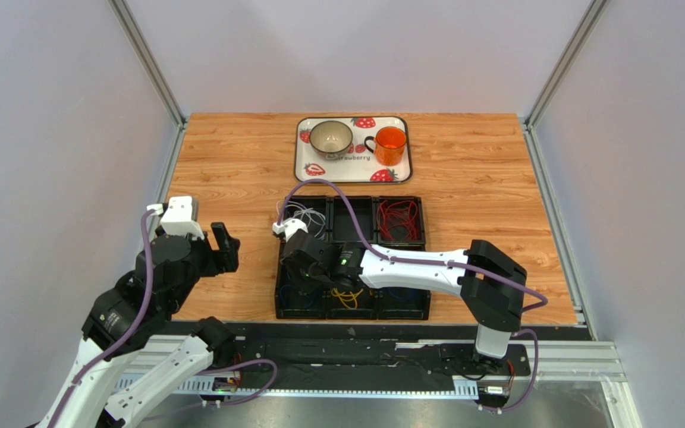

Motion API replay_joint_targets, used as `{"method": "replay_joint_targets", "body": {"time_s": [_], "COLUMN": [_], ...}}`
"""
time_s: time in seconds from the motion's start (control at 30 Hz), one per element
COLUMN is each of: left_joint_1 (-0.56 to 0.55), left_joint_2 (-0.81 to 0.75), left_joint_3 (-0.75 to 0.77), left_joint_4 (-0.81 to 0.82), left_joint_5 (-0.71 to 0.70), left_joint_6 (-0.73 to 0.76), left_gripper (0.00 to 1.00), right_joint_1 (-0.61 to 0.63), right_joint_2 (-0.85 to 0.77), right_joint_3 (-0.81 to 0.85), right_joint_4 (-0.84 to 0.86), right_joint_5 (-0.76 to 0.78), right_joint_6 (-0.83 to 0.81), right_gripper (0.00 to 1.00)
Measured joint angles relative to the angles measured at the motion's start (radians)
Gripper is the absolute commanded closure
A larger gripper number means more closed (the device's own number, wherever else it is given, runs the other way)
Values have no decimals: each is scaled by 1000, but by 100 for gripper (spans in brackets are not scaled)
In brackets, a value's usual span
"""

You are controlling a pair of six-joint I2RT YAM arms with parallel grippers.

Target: Untangle the cables

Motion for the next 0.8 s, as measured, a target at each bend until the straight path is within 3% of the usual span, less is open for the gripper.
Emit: {"method": "replay_joint_targets", "body": {"time_s": [0.03,0.07,0.23,0.57,0.8], "left_joint_1": [0,0,0,0,0], "left_joint_2": [0,0,2,16,39], "left_joint_3": [0,0,0,0,0], "left_joint_4": [0,0,0,0,0], "left_joint_5": [0,0,0,0,3], "left_joint_6": [0,0,0,0,2], "left_gripper": [17,17,17,17,16], "right_joint_1": [-4,-5,-10,-40,-72], "right_joint_2": [2,2,-10,-282,-563], "right_joint_3": [5,11,96,168,-125], "right_joint_4": [-13,-23,-109,-228,-121], "right_joint_5": [0,2,29,287,482], "right_joint_6": [-3,-3,-34,-90,-121], "right_gripper": [58,53,38,35,25]}}
